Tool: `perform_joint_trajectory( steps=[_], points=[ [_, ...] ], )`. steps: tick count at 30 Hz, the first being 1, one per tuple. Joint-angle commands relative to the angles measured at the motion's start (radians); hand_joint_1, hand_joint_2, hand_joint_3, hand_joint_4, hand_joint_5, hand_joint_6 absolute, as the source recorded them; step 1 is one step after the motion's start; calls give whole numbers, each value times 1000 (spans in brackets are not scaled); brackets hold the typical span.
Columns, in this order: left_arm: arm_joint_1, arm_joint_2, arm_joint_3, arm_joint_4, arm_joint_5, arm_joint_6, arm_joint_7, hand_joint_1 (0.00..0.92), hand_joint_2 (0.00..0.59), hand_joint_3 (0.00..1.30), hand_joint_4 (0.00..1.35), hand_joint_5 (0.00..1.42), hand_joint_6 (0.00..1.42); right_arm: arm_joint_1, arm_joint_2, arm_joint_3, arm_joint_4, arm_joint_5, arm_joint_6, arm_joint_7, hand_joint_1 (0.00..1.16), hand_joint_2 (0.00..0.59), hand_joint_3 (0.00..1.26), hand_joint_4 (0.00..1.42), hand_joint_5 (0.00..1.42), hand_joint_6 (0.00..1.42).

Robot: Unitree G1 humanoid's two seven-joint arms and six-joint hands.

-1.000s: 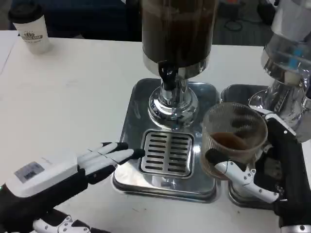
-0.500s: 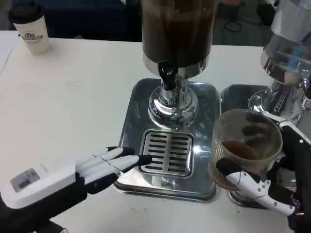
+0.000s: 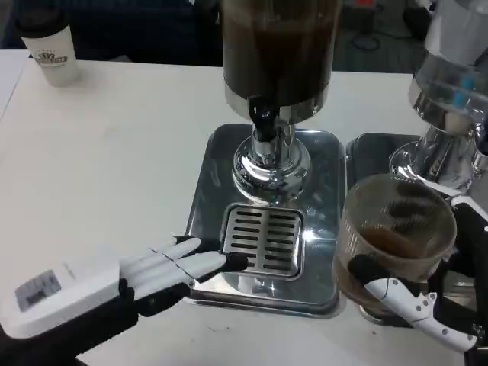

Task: Grasp the cup under the faucet to collect the drink, then remove the cup.

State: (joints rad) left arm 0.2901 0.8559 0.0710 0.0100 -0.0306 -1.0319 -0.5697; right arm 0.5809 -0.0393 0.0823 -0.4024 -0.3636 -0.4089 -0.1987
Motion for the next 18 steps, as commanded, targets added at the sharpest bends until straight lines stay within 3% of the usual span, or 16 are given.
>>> perform_joint_trajectory(
  steps=[1,18],
  points=[
    [14,15,0,-14,-14,-8,-12,0,47,53,0,0,0,6,4,-6,-32,24,-31,0,949,160,759,826,1004,1311],
    [39,-21,7,-90,27,45,3,0,47,62,0,0,0,-9,-25,-61,-1,91,-58,37,954,160,774,838,1004,1311]
  ],
)
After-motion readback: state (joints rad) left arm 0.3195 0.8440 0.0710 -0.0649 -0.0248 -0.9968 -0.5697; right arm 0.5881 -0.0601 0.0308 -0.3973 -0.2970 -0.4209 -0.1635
